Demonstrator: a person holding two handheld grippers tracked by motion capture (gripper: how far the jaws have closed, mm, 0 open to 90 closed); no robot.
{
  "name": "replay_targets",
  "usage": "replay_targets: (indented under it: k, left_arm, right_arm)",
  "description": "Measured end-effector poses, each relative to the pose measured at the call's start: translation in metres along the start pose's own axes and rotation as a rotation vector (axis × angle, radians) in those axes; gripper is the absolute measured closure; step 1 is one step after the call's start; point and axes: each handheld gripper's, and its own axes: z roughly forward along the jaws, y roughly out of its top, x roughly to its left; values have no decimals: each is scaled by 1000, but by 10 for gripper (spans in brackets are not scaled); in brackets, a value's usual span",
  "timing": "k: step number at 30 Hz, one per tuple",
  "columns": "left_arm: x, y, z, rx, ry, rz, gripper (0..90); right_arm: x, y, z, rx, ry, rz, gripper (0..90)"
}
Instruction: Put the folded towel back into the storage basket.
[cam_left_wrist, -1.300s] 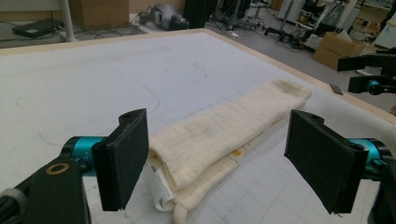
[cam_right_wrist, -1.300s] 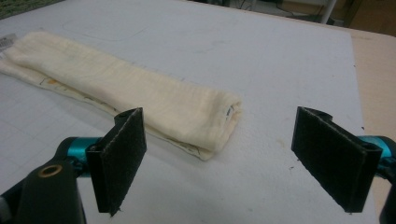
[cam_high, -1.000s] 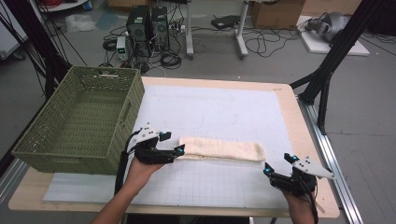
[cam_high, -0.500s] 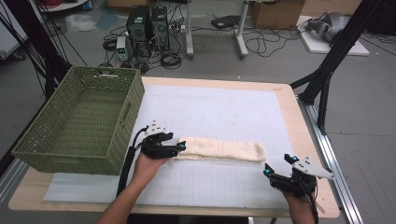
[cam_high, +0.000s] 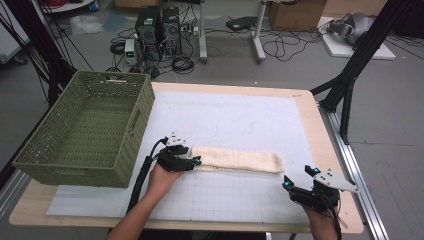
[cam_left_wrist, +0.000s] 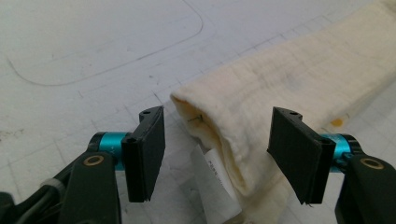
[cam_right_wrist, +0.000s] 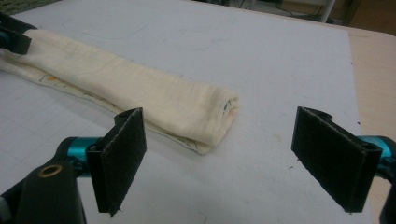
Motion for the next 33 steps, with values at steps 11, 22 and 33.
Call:
replay_targets:
  k: [11,22,33]
  left_arm:
    - [-9,-1,2,9,-41,102,740]
    - [-8,-1,2,-1,-52,78,811]
    - [-8,1,-5,-85,-83,48,822]
  right_arm:
    - [-5,-3,0,-2,-5,14,165]
    - [-2,3,9,-7,13,12,165]
    - [-2,5,7,-10,-39,27,164]
